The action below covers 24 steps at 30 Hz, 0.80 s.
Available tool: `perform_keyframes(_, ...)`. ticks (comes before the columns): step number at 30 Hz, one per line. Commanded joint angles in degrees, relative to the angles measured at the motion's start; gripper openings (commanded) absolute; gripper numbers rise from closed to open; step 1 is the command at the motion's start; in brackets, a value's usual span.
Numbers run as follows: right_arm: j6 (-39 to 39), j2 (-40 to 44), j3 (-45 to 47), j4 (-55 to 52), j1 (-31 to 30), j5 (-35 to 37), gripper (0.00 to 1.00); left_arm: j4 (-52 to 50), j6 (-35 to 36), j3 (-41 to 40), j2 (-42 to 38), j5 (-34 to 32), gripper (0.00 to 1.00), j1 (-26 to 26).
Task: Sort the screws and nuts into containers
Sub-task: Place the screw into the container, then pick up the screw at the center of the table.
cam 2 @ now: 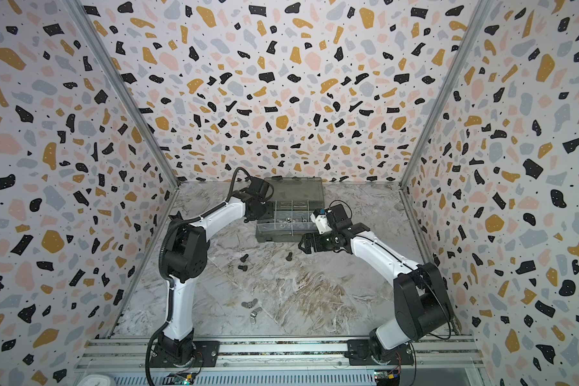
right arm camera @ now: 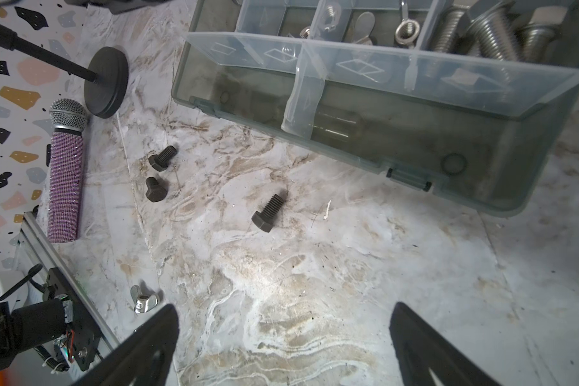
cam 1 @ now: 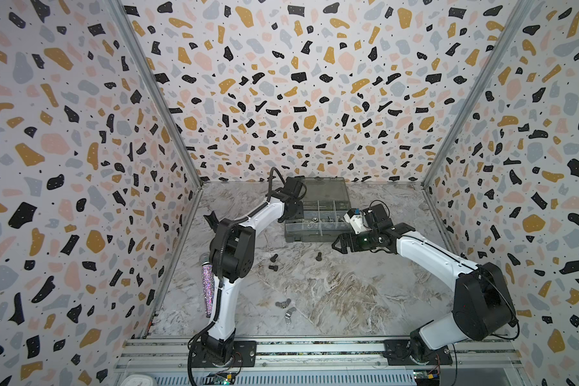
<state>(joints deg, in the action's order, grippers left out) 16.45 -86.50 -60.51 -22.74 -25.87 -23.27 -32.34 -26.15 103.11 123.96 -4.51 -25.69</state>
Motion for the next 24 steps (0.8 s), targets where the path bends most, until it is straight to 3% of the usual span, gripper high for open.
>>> perform_keyframes(1,-1.0,1.1,-1.5,-2.1,0.1,1.6,0.99,-0.8,0.5,1.6,-2.9,0.2,0.60,-1.1)
perform_keyframes(6,-0.3,2.9,-1.3,-2.2,-1.0,1.9,0.99,-0.2,0.6,-6.4,-11.6,-2.2,0.61,-1.7)
perform_keyframes(16,3.4,8.1,1.5,-2.0,-10.0,6.0,0.99,6.7,-2.2,-39.0,-33.7,-4.7,0.65,-1.7)
perform_keyframes(24,5.9,11.7,4.7,-2.0,-15.5,7.9,0.99,13.0,-2.9,-54.2,-38.6,-4.3,0.64,-1.7)
